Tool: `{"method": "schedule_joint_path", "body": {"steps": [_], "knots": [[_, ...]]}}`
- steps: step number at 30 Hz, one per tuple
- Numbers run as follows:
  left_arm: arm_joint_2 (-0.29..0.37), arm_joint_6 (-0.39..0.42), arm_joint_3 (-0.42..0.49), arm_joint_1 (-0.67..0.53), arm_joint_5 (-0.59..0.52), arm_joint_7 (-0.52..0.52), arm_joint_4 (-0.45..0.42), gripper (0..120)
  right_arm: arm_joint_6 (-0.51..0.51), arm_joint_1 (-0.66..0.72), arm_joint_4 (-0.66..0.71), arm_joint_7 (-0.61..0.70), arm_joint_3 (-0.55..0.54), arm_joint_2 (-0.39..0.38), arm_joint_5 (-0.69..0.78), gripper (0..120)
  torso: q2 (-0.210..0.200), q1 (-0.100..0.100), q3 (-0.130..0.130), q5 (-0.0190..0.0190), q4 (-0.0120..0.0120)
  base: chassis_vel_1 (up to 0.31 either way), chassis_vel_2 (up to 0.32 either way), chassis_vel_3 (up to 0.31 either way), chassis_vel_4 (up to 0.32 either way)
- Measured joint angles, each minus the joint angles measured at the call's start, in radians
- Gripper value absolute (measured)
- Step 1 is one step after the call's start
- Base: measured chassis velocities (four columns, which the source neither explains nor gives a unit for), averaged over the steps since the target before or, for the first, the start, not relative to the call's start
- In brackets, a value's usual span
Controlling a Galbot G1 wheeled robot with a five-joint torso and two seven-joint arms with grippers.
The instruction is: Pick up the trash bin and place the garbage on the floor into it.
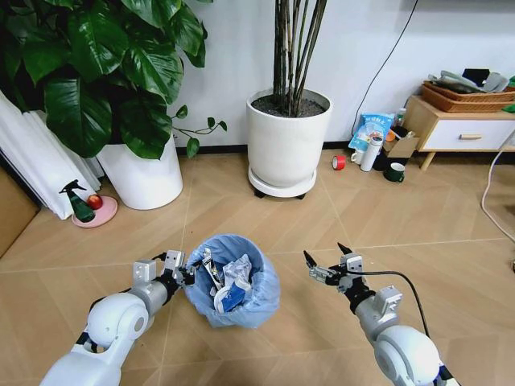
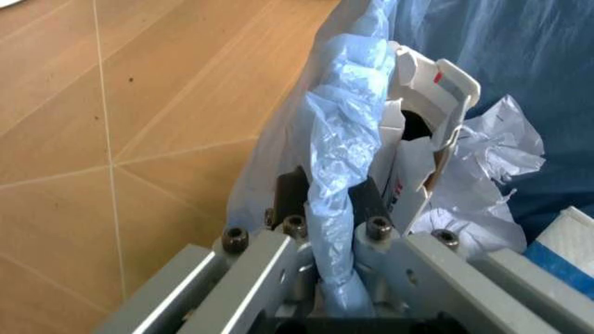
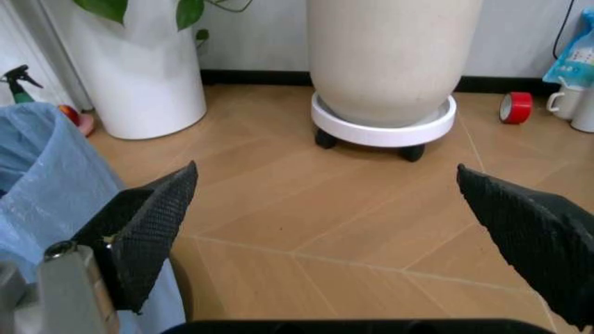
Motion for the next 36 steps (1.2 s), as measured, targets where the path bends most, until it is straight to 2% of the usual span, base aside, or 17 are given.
{"method": "schedule_joint_path", "body": {"steps": [36], "knots": [[-0.008,-0.001,0.005,0.008,0.005,0.002,-0.003,0,0.015,-0.040,0.015,-0.023,-0.002,0.022,-0.065,100,0.000,0.000,0.000,-0.0001,0.0001,0.097,-0.099,-0.099,0.096]]}}
